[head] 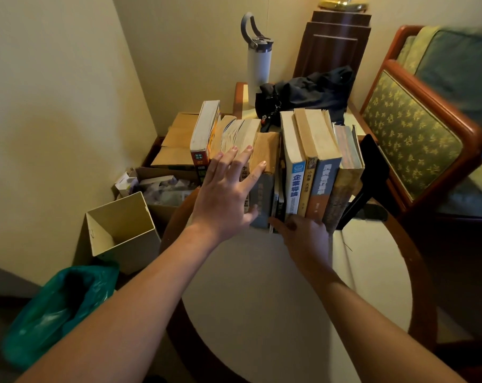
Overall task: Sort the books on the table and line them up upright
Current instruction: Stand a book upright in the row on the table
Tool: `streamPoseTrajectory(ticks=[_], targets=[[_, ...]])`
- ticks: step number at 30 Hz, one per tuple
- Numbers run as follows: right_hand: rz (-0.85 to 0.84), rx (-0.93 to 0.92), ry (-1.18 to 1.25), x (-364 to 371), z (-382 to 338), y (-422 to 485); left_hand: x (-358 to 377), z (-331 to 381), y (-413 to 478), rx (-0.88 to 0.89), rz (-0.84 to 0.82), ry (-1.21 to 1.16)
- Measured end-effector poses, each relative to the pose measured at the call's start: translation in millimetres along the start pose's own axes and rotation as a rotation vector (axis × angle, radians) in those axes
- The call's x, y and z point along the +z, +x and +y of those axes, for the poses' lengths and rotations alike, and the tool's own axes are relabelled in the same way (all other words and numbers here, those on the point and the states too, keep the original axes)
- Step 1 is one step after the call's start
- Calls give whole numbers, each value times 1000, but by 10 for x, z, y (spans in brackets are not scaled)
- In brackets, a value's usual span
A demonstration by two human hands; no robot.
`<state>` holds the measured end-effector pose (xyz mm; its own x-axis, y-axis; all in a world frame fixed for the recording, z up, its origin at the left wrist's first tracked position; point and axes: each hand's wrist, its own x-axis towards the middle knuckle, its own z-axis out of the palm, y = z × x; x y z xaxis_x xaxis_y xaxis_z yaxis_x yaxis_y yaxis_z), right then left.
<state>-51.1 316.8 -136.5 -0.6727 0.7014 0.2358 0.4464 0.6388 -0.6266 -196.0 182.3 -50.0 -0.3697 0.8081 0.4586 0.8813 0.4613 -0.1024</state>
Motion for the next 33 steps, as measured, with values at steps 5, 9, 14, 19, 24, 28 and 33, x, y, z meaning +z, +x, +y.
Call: streamPoseTrajectory(ticks=[5, 9, 14, 19, 24, 28, 33], targets=[[-83, -21, 269, -7, -8, -182, -3, -5, -2, -2, -4, 4], [-146, 16, 363, -41, -18, -75, -3, -1, -4, 1, -9, 0], [-268, 114, 605, -96, 10, 24, -1, -14, -6, 8, -3, 6], [-543, 273, 857, -190, 102, 85, 14, -14, -5, 10, 11, 2], [-648, 340, 930, -284, 7, 136, 14, -11, -1, 6, 1, 10], [-648, 561, 1123, -339, -36, 2, 1, -10, 2, 9, 3, 6], [-544, 813, 1740, -363, -64, -286, -29, 4, -2, 4, -13, 3]])
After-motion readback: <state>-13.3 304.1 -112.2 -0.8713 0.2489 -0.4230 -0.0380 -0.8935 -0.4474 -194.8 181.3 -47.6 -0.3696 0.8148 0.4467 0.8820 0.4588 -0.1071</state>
